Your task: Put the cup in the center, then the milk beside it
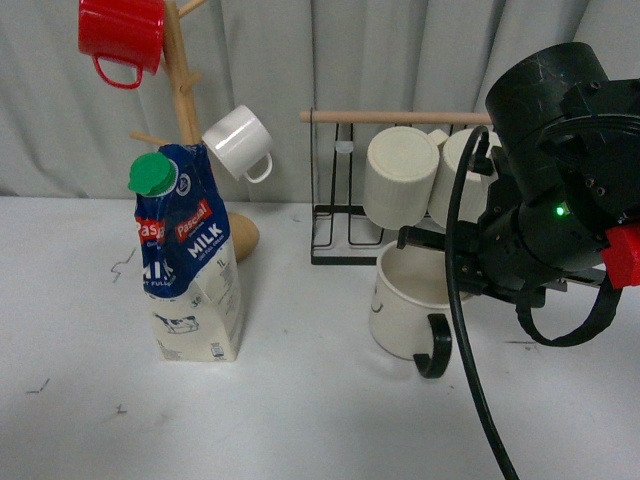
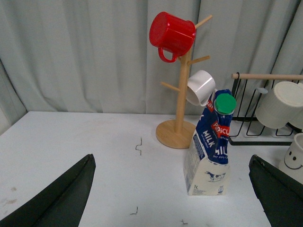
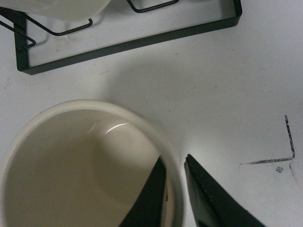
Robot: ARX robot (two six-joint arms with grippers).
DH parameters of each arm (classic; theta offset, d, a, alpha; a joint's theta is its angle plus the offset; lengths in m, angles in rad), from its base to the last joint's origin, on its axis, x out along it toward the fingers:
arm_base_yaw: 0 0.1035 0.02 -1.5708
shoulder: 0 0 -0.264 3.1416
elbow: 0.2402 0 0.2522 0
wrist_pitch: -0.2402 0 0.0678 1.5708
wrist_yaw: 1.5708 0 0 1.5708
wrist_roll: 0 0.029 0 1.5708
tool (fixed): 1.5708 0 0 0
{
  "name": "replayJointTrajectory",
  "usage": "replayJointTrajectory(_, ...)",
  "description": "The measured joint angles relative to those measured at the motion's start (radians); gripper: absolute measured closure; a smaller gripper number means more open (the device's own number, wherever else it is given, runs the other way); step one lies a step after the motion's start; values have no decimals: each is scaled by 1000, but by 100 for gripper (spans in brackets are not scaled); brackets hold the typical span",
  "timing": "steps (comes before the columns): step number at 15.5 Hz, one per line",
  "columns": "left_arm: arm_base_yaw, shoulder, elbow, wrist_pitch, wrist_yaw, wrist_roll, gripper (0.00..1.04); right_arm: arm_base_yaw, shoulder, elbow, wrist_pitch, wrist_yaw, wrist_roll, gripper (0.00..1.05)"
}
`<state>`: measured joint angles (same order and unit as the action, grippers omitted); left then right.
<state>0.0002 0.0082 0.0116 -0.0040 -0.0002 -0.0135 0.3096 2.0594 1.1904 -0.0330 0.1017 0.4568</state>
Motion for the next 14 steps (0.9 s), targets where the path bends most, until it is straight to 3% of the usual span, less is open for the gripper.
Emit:
replayJointTrajectory(1, 0, 0, 0, 0, 0, 0, 7, 6, 0, 2, 13, -5, -4, 65)
replayJointTrajectory(6, 0, 0, 0, 0, 0, 0, 7, 3, -121, -76, 161, -8, -23, 9)
replayJointTrajectory(9, 0, 0, 0, 0, 0, 0, 7, -65, -310, -230, 345, 5, -43, 6)
replayJointTrajectory(14, 0, 0, 0, 0, 0, 0, 7, -135, -434, -321, 407, -4, -43, 6)
